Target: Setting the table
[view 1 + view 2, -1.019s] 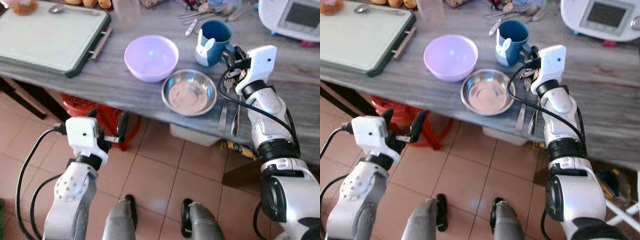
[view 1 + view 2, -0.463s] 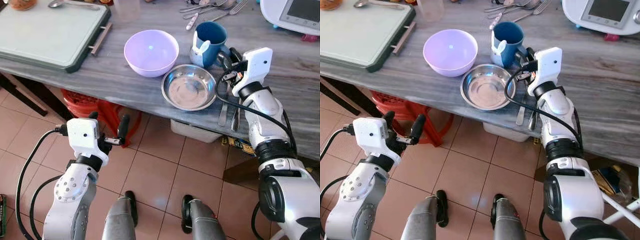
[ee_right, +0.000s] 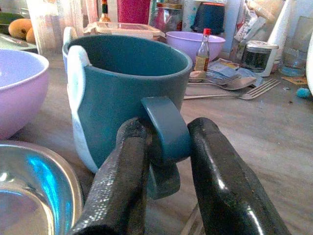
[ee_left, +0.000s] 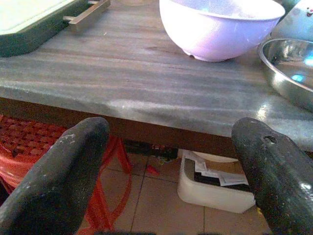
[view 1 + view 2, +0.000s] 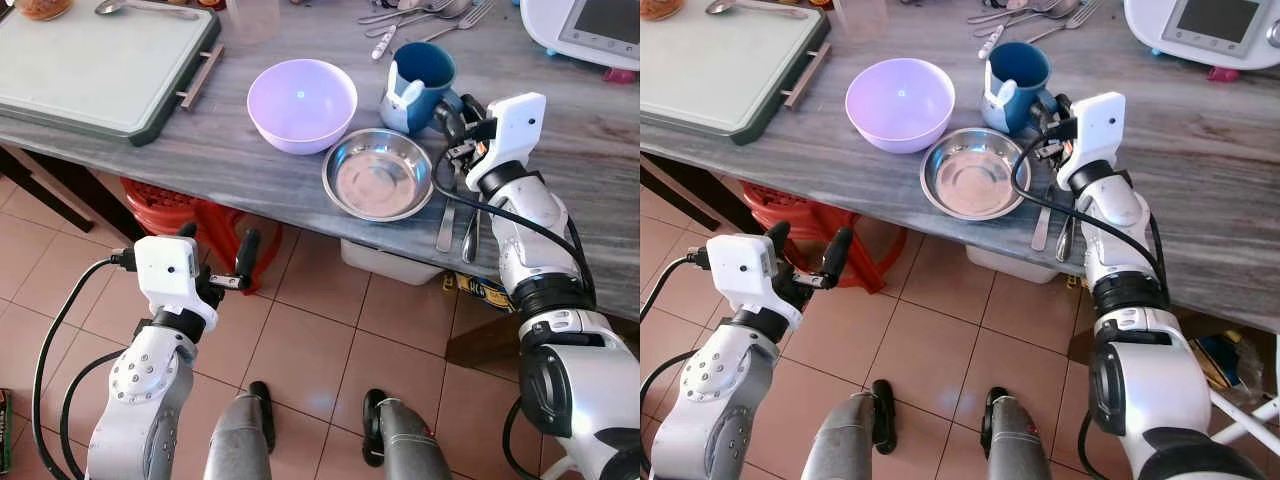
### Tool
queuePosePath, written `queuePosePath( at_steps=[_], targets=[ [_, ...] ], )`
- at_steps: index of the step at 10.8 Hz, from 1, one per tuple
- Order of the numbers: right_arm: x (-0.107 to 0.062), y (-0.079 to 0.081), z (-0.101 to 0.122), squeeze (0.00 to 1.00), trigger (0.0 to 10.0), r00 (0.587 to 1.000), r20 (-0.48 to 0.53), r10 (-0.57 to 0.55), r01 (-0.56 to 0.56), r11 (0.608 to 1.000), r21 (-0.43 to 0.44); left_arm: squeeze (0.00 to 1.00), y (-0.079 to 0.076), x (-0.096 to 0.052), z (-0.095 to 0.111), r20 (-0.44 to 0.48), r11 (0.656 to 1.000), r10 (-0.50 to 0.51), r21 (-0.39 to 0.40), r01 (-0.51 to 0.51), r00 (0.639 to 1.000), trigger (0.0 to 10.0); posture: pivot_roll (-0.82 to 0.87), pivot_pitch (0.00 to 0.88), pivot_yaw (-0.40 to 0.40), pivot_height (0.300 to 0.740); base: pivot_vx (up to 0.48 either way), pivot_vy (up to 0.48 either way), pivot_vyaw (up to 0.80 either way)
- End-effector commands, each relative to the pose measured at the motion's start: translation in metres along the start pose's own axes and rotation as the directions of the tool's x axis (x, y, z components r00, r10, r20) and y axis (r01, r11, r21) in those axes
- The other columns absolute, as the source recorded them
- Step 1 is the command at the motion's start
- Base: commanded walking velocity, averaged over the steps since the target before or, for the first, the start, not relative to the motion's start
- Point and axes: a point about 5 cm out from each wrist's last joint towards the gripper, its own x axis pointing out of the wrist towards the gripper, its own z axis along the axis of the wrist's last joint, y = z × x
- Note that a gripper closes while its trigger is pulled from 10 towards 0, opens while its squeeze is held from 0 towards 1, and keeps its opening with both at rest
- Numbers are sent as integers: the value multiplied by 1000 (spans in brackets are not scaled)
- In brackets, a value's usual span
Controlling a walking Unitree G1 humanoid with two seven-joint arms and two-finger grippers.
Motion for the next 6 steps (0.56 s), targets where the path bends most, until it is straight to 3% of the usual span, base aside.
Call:
queuePosePath(
  at_steps=[1, 6],
  targets=[
    [0, -3, 2, 1000, 10000, 1000, 10, -6, 6, 1000, 0, 0, -1, -2, -1, -4, 1000, 3, 3, -3, 1000, 10000, 105, 321, 38, 740, 0, 0, 0],
    [2, -9, 22, 1000, 10000, 996, 91, -18, 23, 998, -58, 0, -3, 4, -4, -1, 1000, 12, -3, -12, 1000, 10000, 77, 299, 25, 740, 0, 0, 0]
  ],
)
